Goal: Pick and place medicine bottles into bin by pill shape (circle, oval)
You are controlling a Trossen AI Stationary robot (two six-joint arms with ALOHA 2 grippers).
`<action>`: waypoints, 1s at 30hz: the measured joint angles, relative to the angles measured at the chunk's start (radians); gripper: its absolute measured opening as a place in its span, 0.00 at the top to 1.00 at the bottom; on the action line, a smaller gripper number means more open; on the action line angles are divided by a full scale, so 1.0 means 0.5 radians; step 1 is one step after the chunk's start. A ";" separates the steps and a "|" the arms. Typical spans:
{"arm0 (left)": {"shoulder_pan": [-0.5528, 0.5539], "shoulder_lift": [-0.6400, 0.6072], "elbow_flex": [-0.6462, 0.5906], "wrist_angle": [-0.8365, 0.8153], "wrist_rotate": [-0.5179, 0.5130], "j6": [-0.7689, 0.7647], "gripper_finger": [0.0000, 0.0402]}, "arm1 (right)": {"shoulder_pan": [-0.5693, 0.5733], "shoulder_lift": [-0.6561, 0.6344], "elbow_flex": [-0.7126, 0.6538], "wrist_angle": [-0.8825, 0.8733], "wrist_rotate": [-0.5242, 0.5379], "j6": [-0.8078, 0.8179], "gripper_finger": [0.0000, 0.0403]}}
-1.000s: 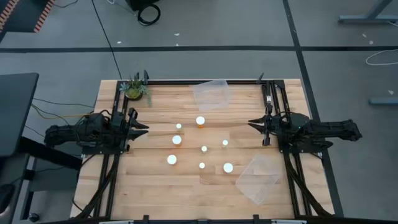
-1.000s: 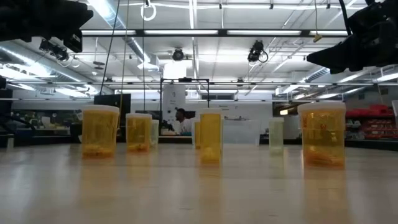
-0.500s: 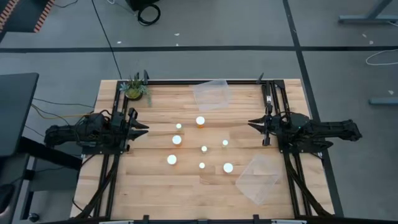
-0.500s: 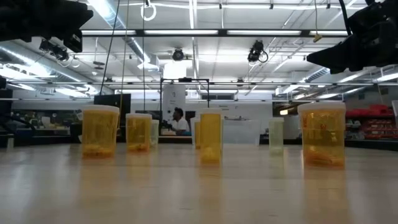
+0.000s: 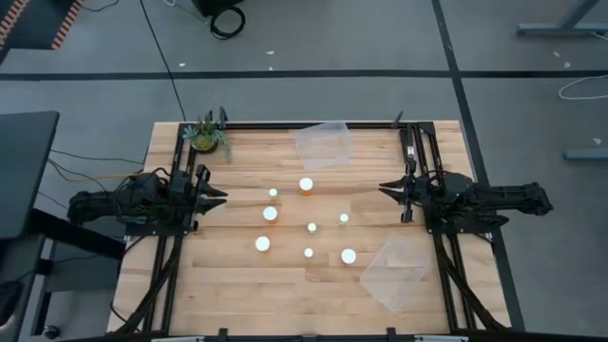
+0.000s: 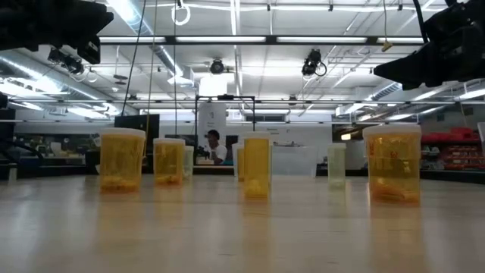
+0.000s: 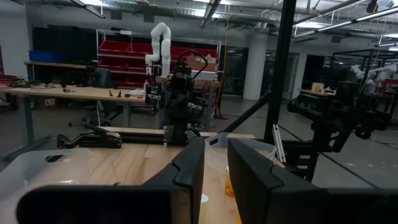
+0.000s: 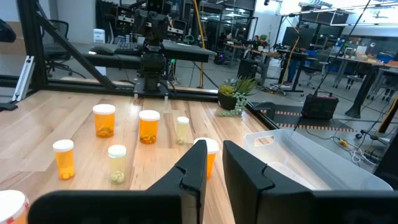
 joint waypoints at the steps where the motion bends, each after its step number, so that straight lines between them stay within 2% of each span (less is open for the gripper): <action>1: -0.001 0.000 0.000 0.000 -0.001 0.000 0.80 | 0.000 0.000 0.000 0.000 0.000 0.000 0.85; 30: 0.000 0.000 0.000 0.000 0.000 0.000 0.80 | 0.000 0.000 0.000 0.000 0.000 0.000 0.85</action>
